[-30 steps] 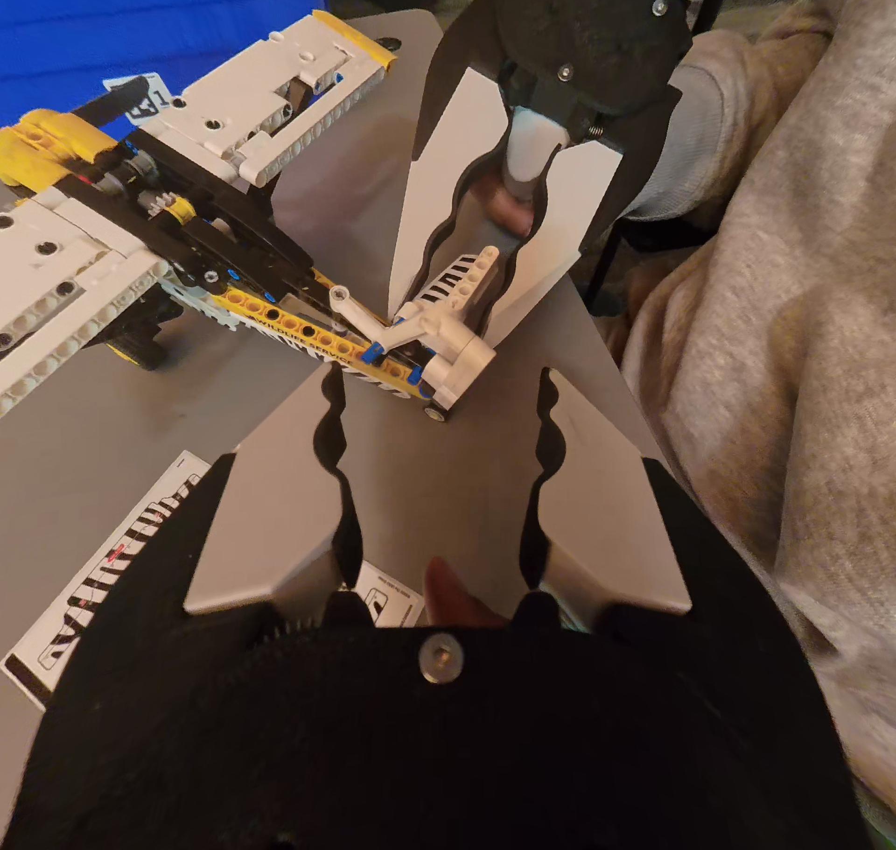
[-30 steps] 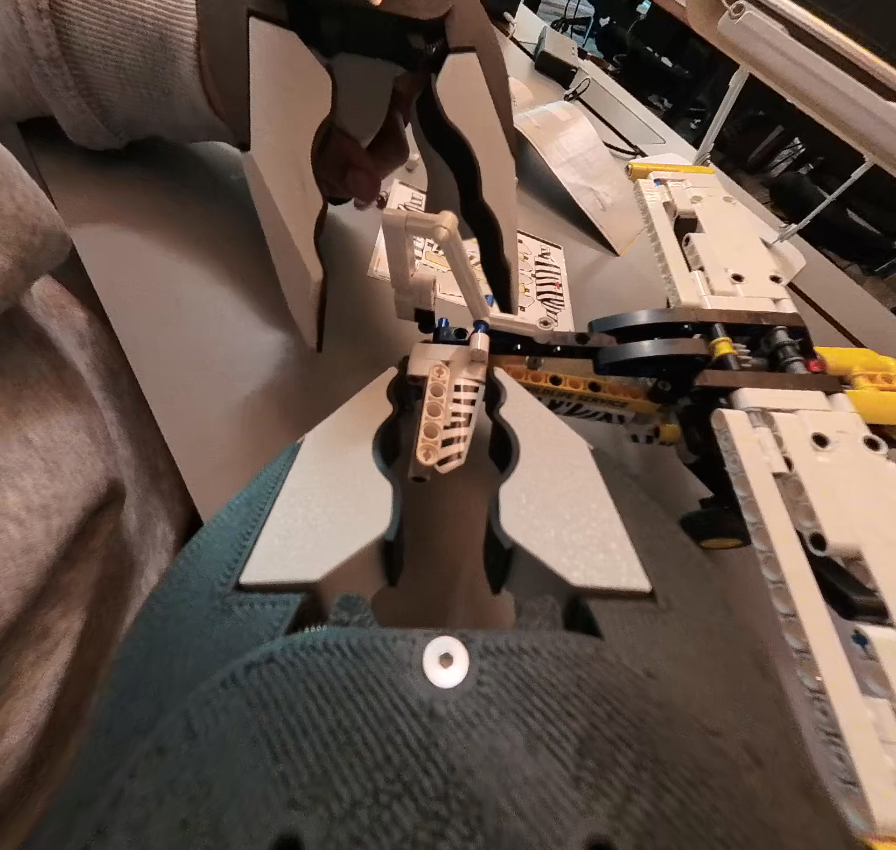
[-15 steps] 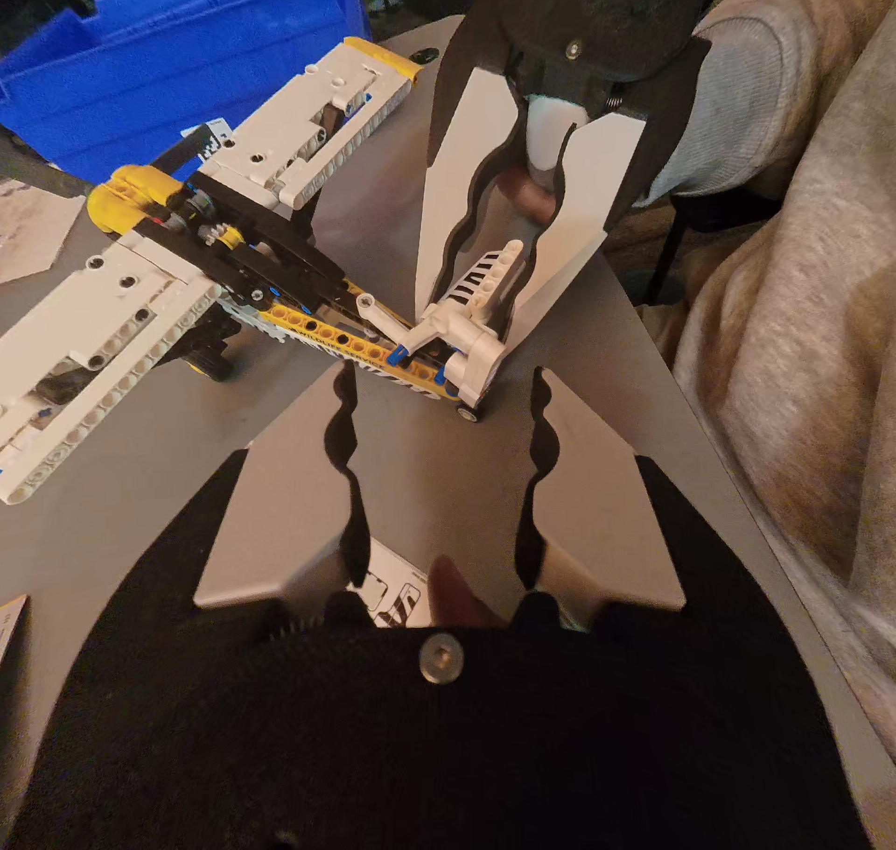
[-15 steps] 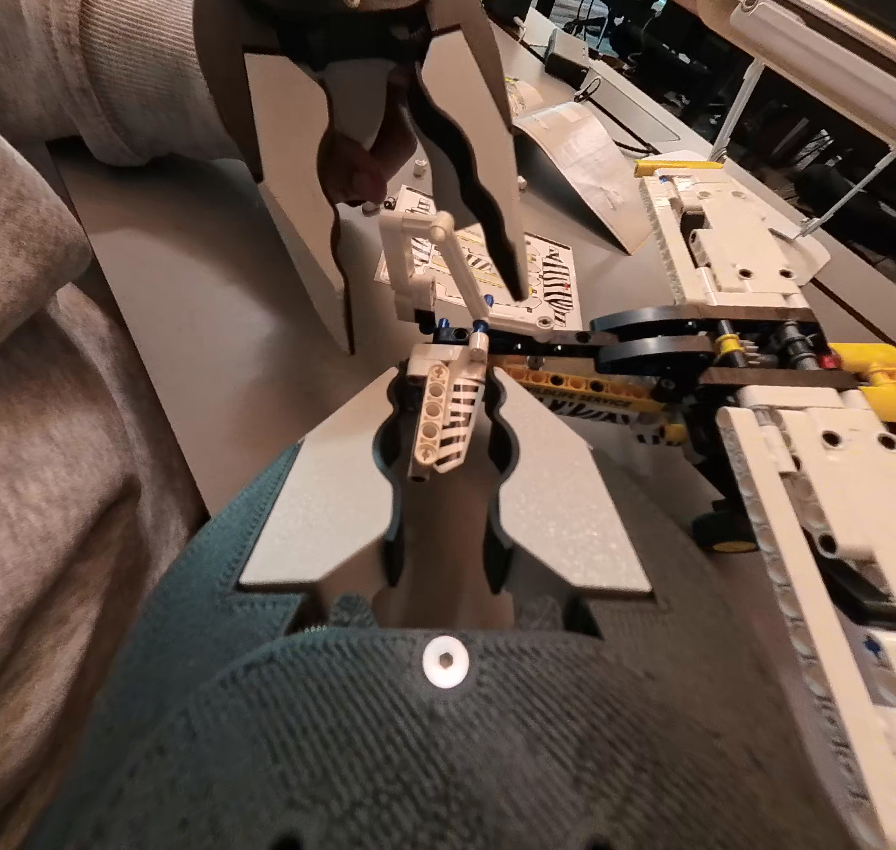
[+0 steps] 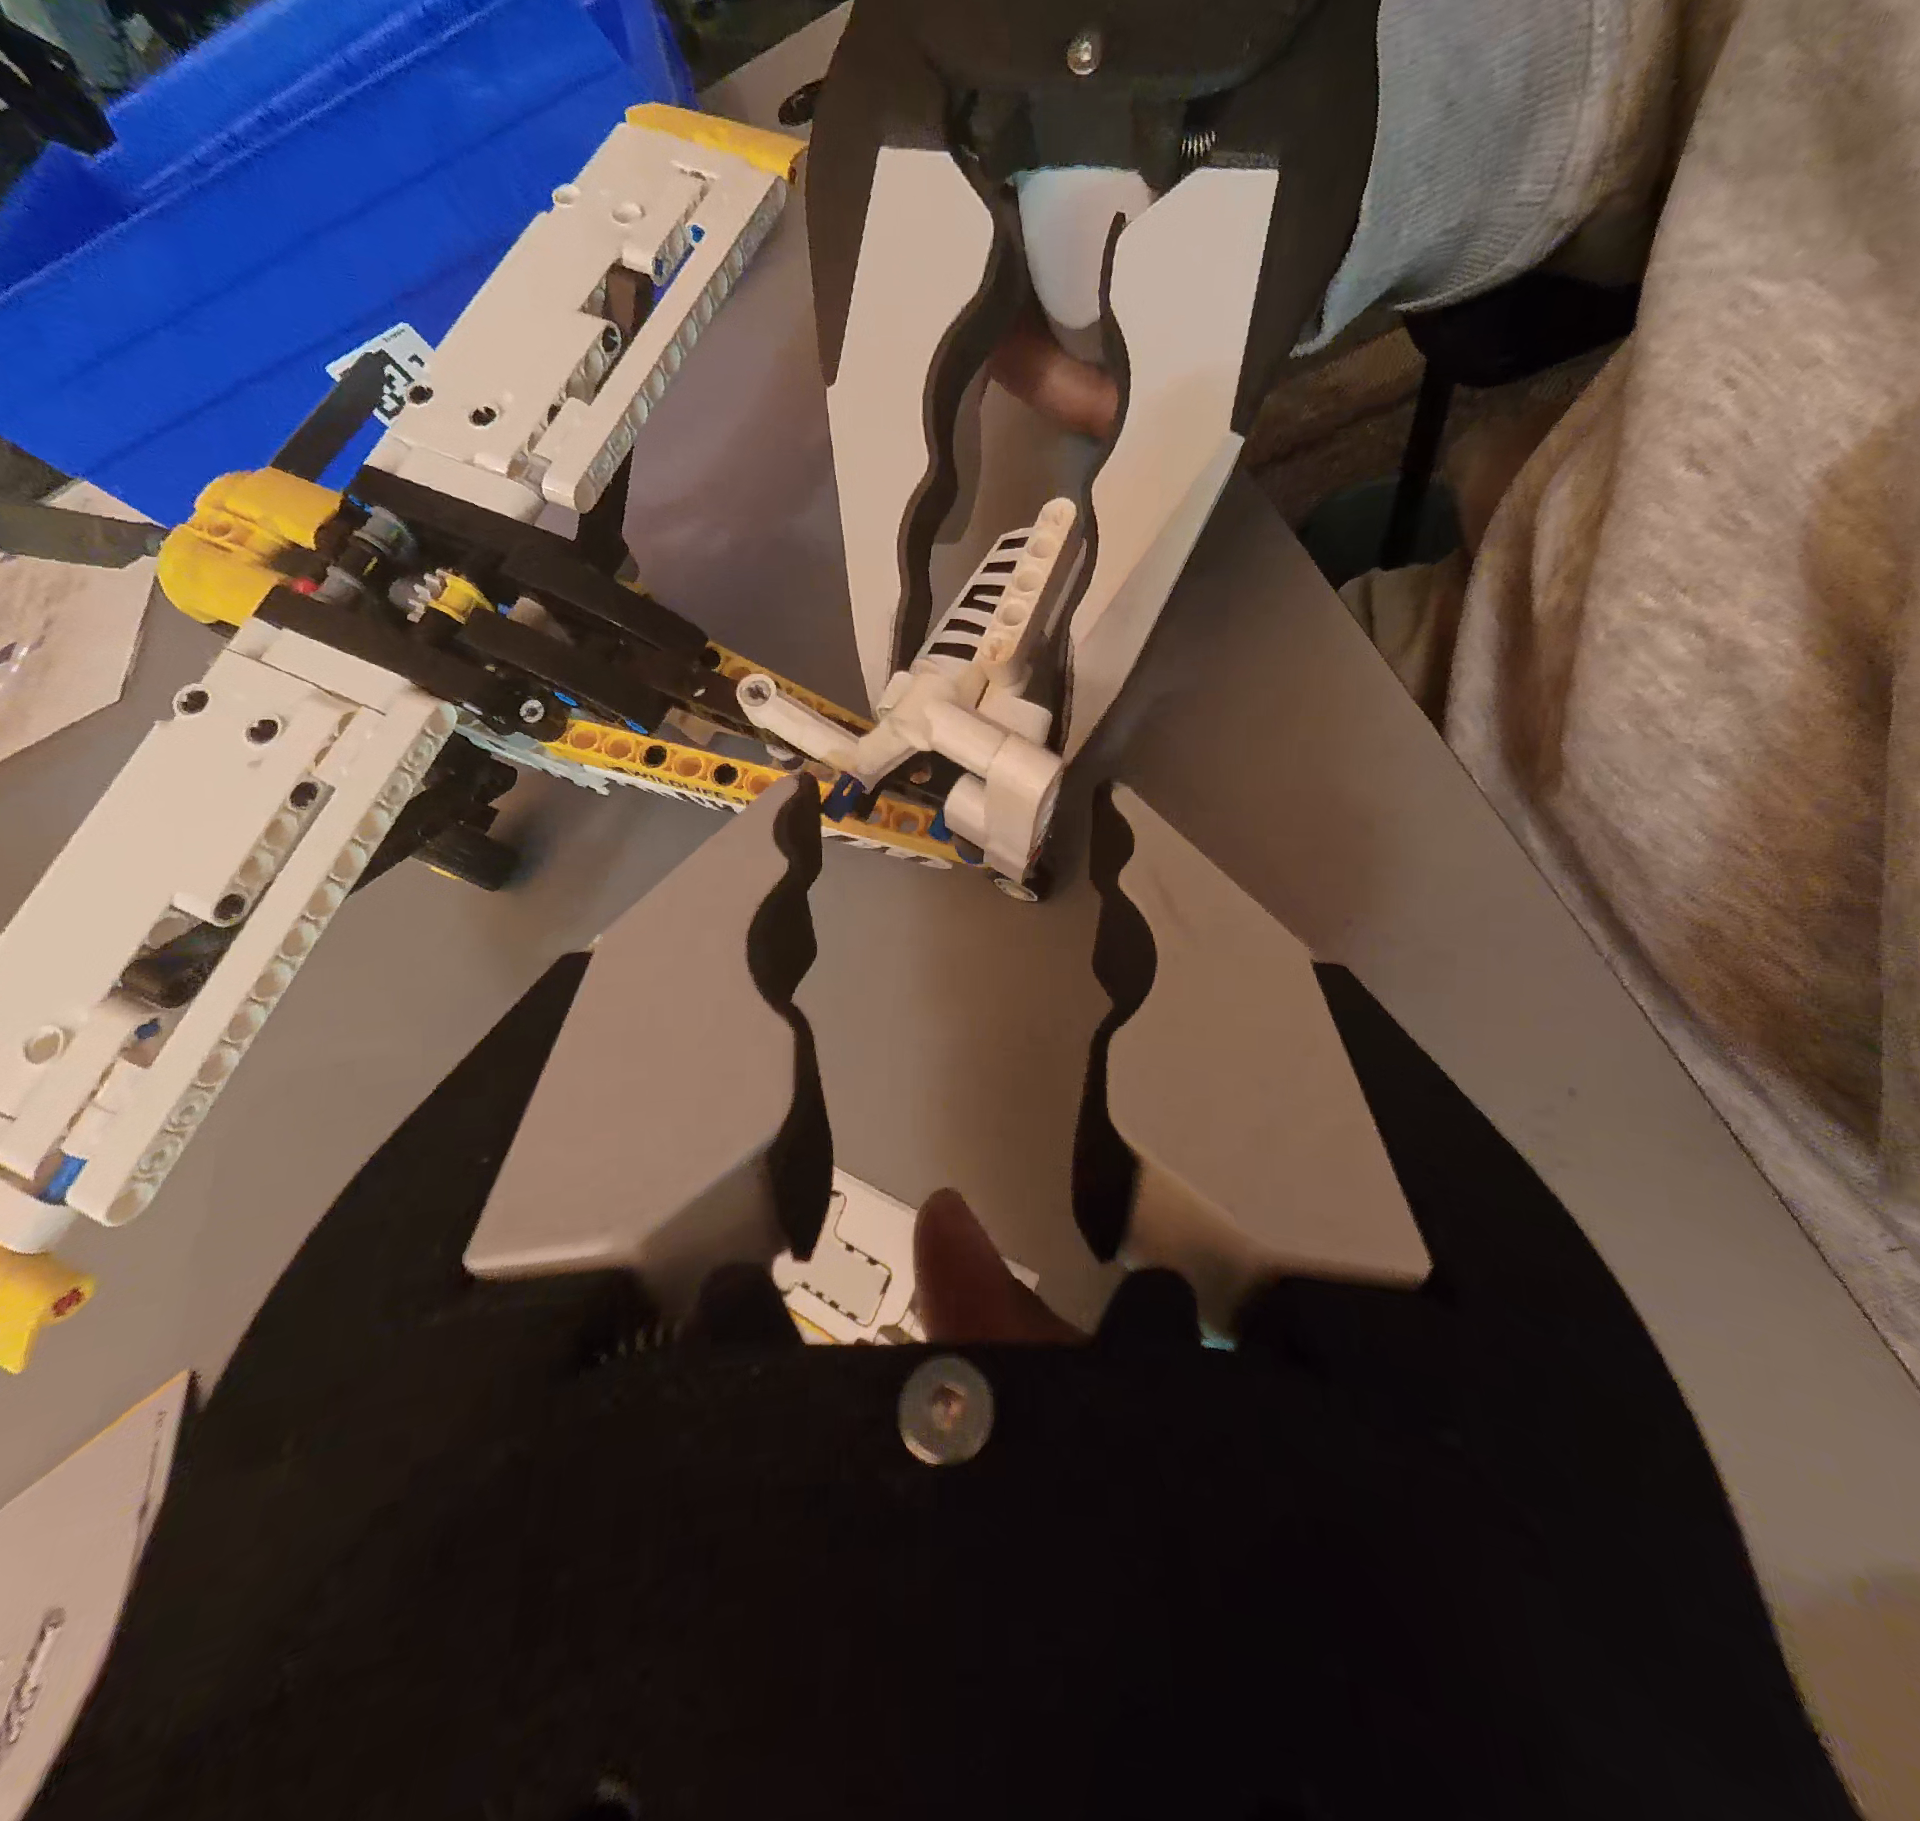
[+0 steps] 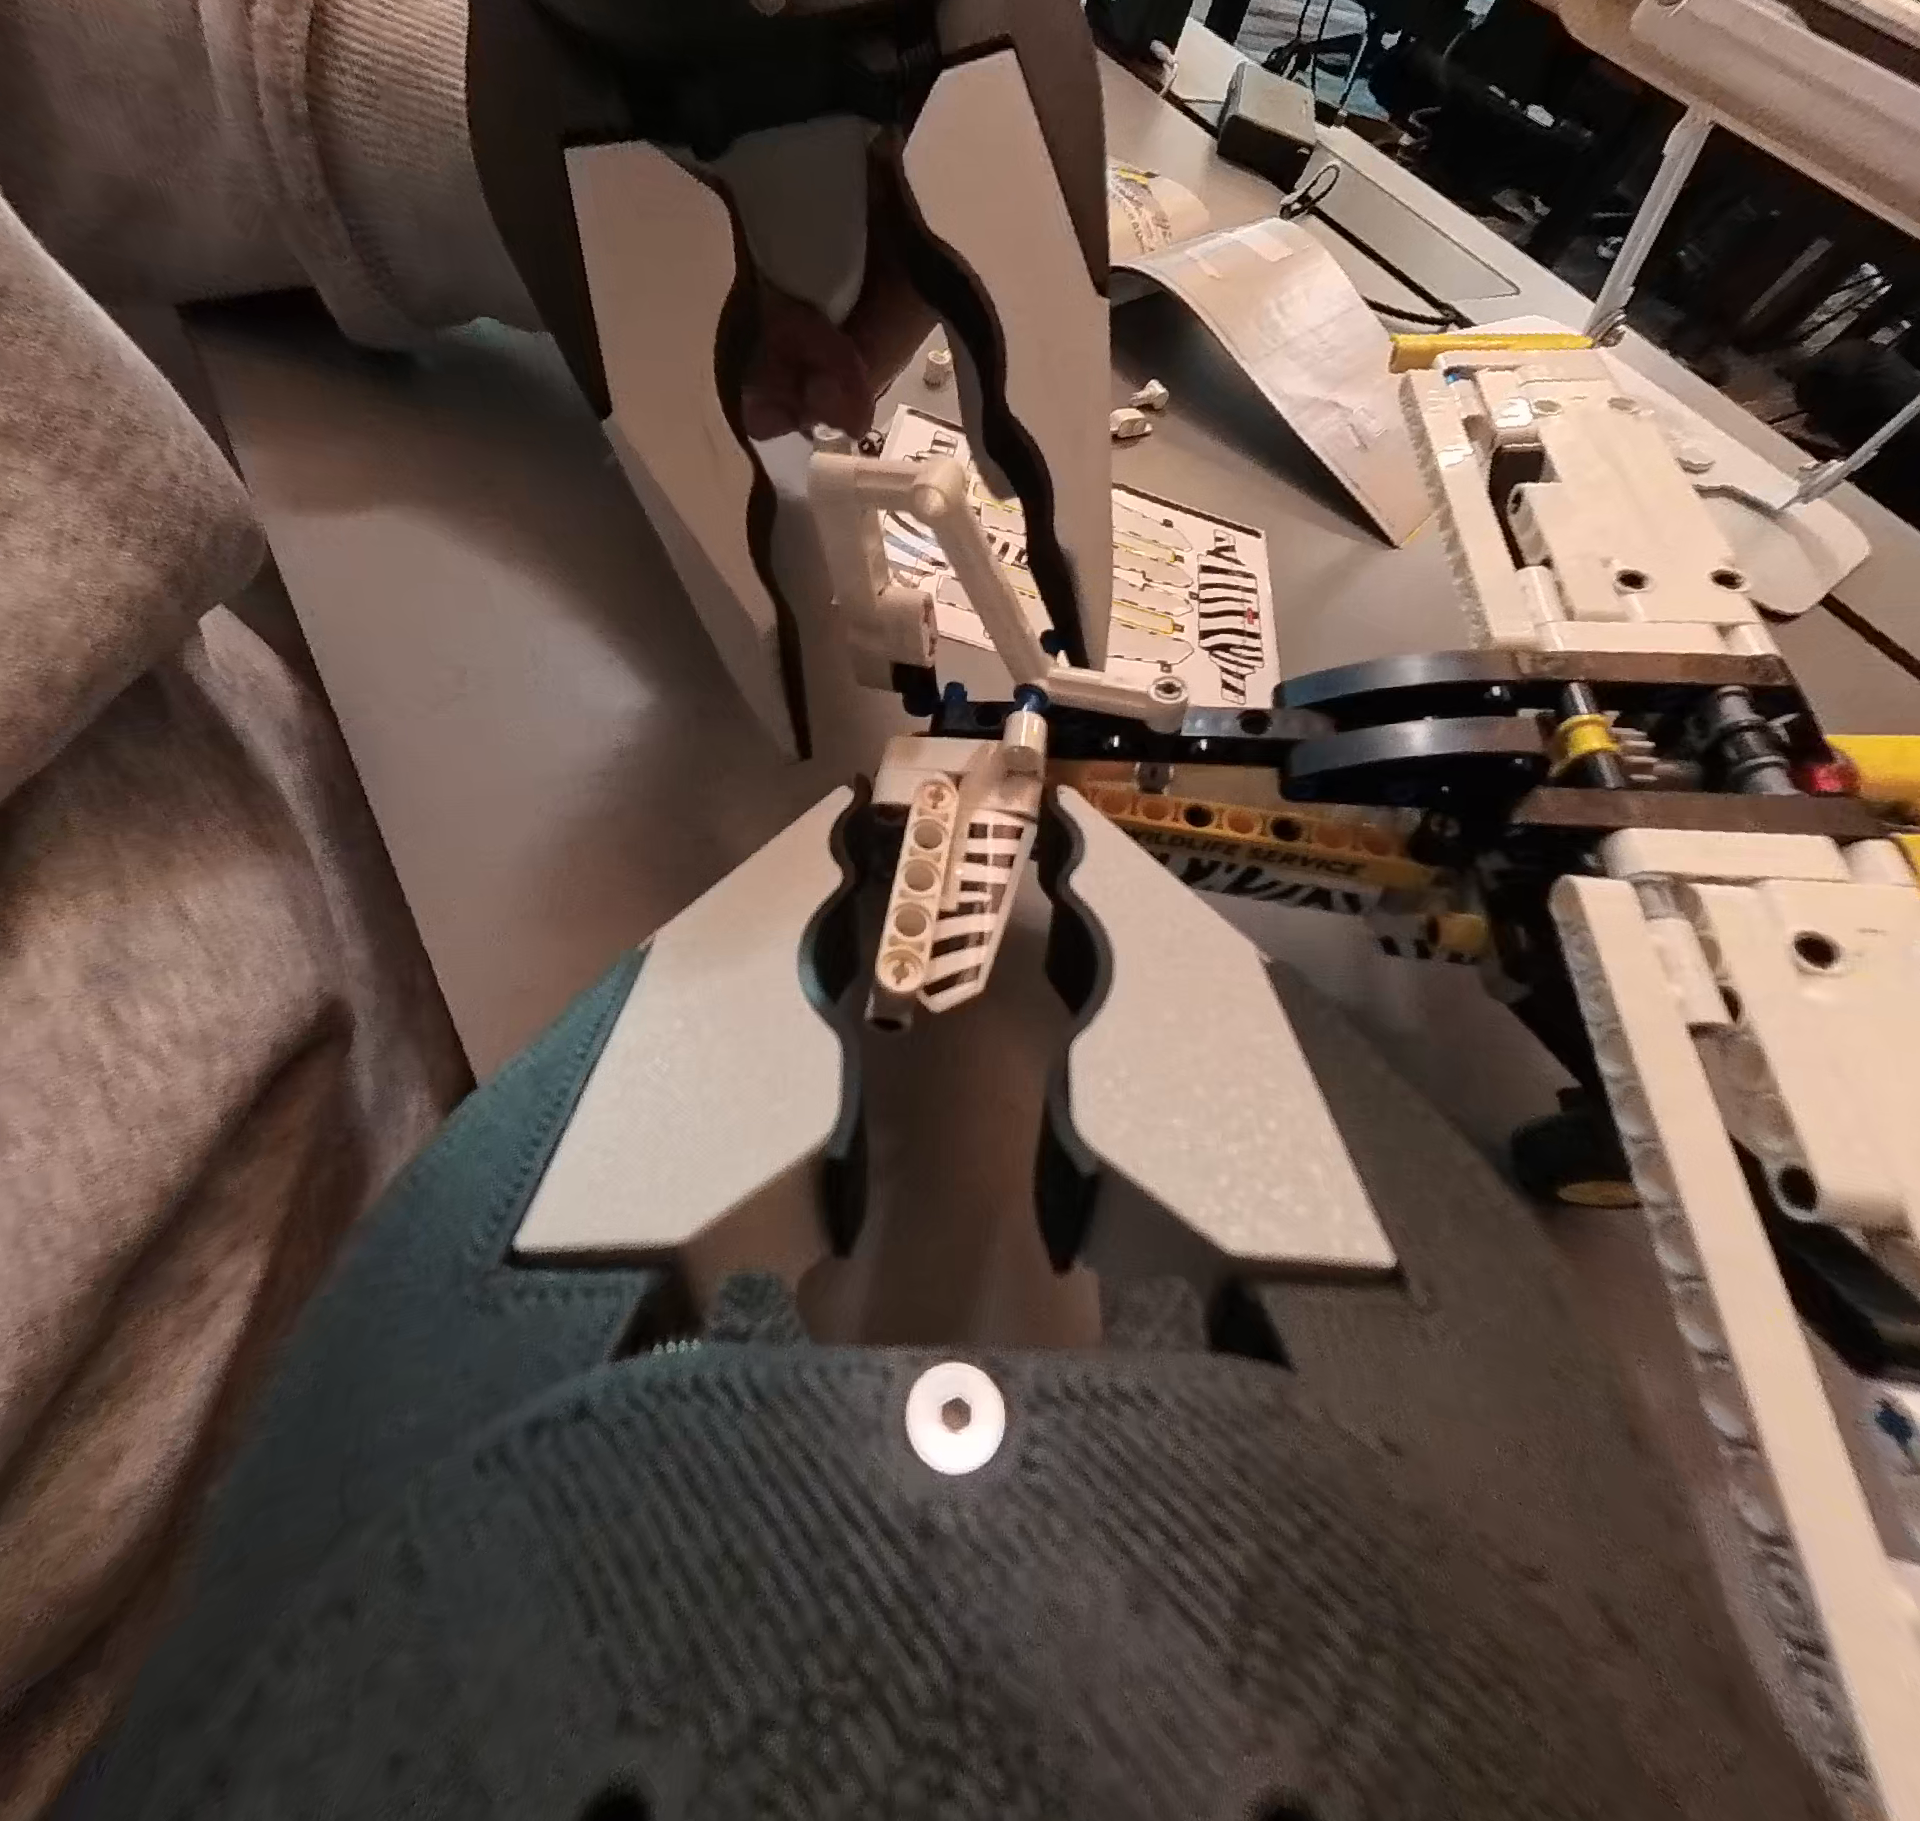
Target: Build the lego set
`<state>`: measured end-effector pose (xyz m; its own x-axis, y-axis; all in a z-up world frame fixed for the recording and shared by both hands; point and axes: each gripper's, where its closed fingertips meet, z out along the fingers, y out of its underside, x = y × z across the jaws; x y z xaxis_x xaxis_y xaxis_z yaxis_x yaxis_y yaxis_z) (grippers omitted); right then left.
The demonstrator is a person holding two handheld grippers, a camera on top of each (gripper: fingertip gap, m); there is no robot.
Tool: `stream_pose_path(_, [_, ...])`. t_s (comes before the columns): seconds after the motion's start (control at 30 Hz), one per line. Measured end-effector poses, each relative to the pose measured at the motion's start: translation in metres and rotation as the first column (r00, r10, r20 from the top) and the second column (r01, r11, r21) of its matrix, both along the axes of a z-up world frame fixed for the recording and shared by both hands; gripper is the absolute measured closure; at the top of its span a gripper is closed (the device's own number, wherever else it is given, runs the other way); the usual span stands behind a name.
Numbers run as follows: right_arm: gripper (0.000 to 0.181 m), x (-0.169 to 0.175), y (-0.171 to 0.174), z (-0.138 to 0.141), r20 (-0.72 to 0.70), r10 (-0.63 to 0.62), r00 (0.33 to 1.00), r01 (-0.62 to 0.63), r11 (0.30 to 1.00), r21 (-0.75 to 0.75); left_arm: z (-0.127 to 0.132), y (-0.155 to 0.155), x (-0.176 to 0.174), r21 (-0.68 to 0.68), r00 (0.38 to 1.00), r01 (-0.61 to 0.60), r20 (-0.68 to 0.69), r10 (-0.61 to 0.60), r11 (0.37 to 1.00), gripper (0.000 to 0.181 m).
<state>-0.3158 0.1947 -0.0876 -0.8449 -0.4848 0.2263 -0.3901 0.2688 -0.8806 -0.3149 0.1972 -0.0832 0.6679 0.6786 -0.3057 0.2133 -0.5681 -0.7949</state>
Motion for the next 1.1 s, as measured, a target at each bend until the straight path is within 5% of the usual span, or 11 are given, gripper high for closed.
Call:
stream_pose_path(0.27, [0.15,0.001,0.001,0.0,0.026,0.008,1.0,-0.008,1.0,0.019,0.0,-0.003,-0.002,-0.091,1.0,0.007,0.025,-0.005,0.996,0.14])
stream_pose_path(1.1, [0.15,-0.004,-0.008,-0.002,-0.001,-0.175,0.985,0.175,0.984,0.017,0.009,-0.006,-0.013,0.136,0.975,-0.22,-0.01,0.223,0.966,0.143])
